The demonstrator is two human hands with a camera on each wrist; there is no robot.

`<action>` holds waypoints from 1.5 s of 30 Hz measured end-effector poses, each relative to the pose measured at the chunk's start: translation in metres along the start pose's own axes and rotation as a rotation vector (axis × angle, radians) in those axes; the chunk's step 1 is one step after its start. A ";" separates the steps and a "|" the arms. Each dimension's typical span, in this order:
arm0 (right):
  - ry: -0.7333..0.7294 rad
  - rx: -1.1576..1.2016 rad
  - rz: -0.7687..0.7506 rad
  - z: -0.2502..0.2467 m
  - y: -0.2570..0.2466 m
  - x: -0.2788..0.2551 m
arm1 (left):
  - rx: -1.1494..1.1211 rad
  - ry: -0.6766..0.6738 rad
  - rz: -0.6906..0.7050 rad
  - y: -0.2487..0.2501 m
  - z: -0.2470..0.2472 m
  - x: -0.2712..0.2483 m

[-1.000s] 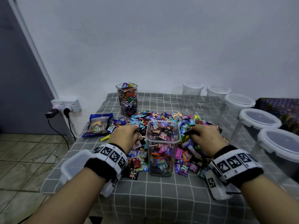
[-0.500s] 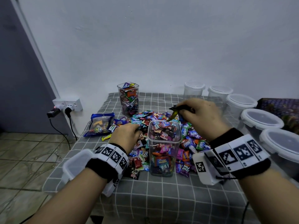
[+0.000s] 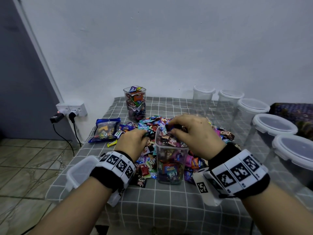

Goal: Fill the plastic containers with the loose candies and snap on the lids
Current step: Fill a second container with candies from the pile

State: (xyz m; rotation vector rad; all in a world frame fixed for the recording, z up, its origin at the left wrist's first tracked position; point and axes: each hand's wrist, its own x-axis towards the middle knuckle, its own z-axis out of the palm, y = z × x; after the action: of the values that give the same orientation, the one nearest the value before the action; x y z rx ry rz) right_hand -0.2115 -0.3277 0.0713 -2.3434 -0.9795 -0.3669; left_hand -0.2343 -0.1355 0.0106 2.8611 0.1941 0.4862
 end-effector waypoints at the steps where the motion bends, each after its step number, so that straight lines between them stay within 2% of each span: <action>1: 0.003 0.012 0.004 0.000 0.000 -0.001 | -0.009 0.004 0.002 0.000 0.000 0.000; 4: 0.034 0.050 0.020 0.003 0.001 -0.004 | -0.059 0.034 0.017 -0.001 0.002 -0.001; 7: 0.148 0.144 0.025 0.007 0.003 -0.010 | -0.126 0.071 0.042 -0.001 0.002 -0.005; 9: 0.168 0.216 0.070 0.009 0.007 -0.016 | -0.188 0.110 0.025 -0.002 0.000 -0.008; 14: -0.164 0.451 0.262 0.010 0.019 -0.033 | -0.452 0.286 -0.052 -0.007 -0.019 -0.010; 16: -0.208 0.488 0.290 0.017 0.023 -0.036 | -0.592 0.355 -0.021 -0.002 -0.030 -0.009; 18: -0.195 0.515 0.316 0.025 0.026 -0.037 | -0.655 0.364 0.040 0.007 -0.040 -0.009; 24: -0.164 0.534 0.325 0.026 0.028 -0.038 | -0.502 0.309 0.290 0.028 -0.040 -0.007; 28: -0.146 0.517 0.318 0.027 0.029 -0.039 | -0.410 0.312 0.308 0.031 -0.030 -0.009; 34: -0.130 0.532 0.305 0.033 0.032 -0.039 | -0.486 0.317 0.297 0.040 -0.022 -0.014; 37: -0.135 0.510 0.296 0.033 0.031 -0.039 | -0.749 0.358 0.195 0.043 -0.014 -0.019; 39: -0.135 0.486 0.294 0.031 0.030 -0.039 | -1.011 0.402 0.029 0.038 -0.007 -0.018; 41: -0.141 0.454 0.286 0.028 0.029 -0.038 | -1.137 0.422 -0.174 0.024 0.001 -0.013; 43: -0.147 0.420 0.279 0.026 0.029 -0.036 | -1.024 0.359 -0.350 0.004 0.009 -0.004; 45: -0.146 0.401 0.277 0.025 0.029 -0.035 | -0.800 0.211 -0.496 -0.016 0.018 0.001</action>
State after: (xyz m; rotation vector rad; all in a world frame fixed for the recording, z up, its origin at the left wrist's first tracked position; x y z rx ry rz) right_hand -0.2144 -0.3488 0.0239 -2.1135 -0.7004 0.1042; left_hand -0.2284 -0.1233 -0.0093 1.8963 0.5768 0.5865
